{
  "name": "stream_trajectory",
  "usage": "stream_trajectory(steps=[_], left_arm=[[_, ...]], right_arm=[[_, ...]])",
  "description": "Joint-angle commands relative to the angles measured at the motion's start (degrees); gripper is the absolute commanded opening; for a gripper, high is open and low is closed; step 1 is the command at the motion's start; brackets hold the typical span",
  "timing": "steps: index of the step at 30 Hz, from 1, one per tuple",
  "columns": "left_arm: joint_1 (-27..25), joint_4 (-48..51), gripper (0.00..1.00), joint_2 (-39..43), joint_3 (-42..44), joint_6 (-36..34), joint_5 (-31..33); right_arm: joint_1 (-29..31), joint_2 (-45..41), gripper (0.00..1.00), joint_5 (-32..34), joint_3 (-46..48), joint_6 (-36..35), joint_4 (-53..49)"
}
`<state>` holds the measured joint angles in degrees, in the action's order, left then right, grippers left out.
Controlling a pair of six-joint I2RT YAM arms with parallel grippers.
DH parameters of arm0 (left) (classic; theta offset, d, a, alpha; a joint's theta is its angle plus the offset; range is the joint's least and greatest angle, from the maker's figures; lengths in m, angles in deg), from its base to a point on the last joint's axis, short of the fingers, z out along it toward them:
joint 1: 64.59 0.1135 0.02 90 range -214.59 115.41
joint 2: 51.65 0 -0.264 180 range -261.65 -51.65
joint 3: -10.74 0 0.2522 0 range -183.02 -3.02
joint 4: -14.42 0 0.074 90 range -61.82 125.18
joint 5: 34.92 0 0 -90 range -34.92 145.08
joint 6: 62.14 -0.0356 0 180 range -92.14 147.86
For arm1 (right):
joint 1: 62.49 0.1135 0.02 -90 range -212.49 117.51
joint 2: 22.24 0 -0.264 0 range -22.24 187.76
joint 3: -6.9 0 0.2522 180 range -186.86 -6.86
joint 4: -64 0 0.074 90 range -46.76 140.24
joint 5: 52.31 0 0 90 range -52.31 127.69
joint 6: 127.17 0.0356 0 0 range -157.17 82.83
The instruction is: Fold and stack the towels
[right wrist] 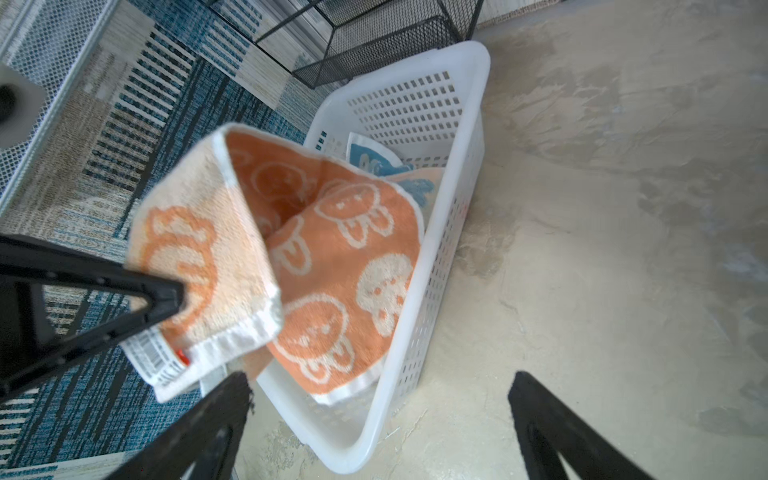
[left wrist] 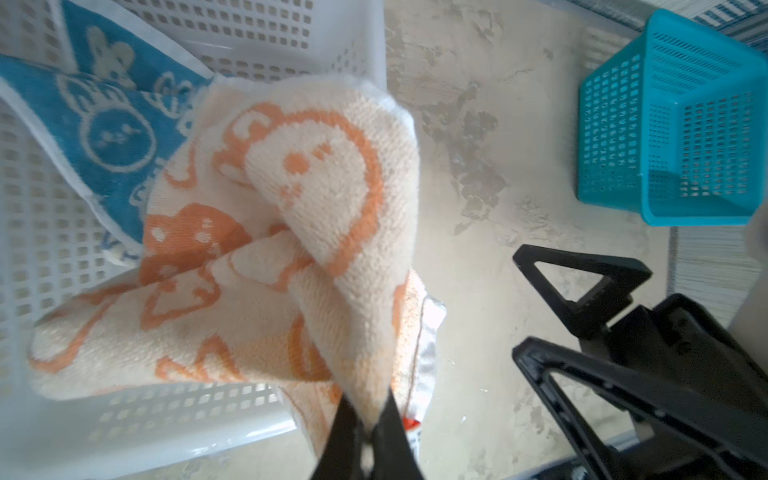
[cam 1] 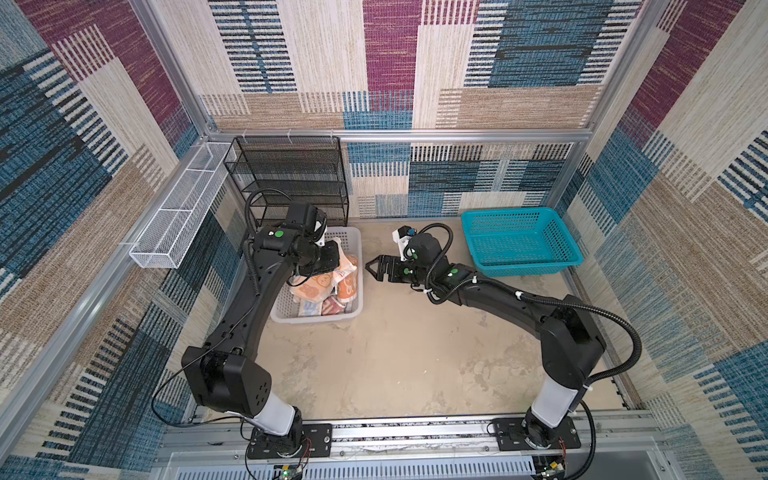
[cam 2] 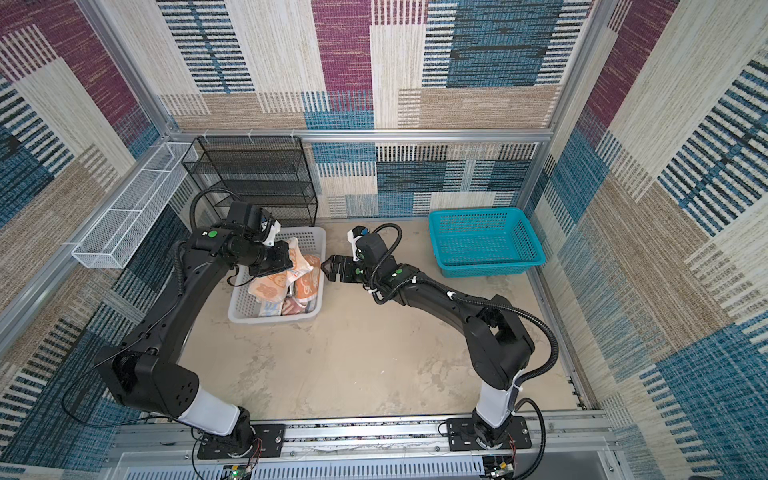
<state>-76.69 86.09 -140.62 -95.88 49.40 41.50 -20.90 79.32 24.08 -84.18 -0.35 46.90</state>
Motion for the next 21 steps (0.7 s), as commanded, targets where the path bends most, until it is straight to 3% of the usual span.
stream_trajectory(steps=[1,11,18,21], left_arm=[[-1.3,-7.0,0.00,1.6,1.9,4.3,-5.1],[-2.1,-13.3,0.00,3.8,8.0,8.0,-6.1],[-2.1,-15.8,0.00,4.7,9.8,9.1,-5.8],[-2.2,-16.3,0.00,5.0,10.1,9.5,-6.2]], right_arm=[[0.0,0.0,0.99,-3.4,0.6,3.5,5.9],[-0.4,1.3,0.80,-10.2,3.6,11.7,18.1],[-0.5,2.1,0.62,-12.9,4.9,14.5,22.7],[-0.6,2.4,0.48,-12.5,5.0,14.8,23.4]])
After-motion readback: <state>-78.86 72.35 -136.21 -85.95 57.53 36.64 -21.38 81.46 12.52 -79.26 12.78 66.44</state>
